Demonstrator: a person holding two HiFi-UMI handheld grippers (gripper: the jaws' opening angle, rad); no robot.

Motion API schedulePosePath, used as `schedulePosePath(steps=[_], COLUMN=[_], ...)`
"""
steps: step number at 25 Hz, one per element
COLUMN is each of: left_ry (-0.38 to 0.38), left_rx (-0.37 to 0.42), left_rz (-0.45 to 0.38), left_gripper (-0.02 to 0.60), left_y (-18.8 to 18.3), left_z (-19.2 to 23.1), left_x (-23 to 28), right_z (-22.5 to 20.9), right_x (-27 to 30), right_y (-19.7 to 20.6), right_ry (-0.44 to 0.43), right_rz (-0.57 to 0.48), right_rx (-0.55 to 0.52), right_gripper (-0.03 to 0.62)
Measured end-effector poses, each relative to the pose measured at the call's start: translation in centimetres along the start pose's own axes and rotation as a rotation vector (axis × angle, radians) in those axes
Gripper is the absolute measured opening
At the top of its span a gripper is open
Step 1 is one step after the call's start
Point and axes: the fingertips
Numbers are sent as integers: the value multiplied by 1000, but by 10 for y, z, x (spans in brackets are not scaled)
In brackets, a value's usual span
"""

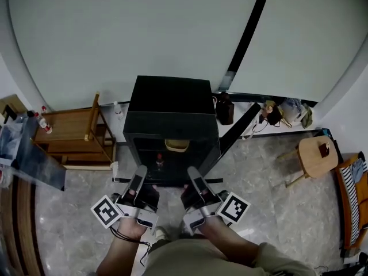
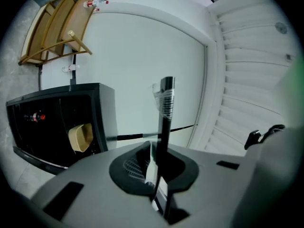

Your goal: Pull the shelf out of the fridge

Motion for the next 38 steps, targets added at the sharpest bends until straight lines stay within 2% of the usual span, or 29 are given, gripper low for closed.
schedulePosePath(steps=[8,15,24,30,38], left_ry=[69,83,35,-48,-108], left_rx=[65,69,-5,-20,-33], left_rz=[1,-21,7,14,10], left_gripper=[18,18,17,18,18], left_y=[-20,-30,-32,-25,-17], left_z=[-52,-70,-42,-11,20], left_x=[45,69,82,73,63], right_z=[45,69,42,8,-25], right_x=[38,60,64,56,47], right_y=[-38,-61,-66,-56,-47], right_ry=[-56,-82,-31,41,108], right_rz=[-23,-35,-58,-33,-2], right_rx=[29,-29,7,46,80], right_gripper=[11,11,12,12,12])
Point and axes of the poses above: the fingertips, and each gripper's own axes: x forward along the fingers, z to its left, y out of its underside, and after that the axes turned 1 degree about -y, right-handed
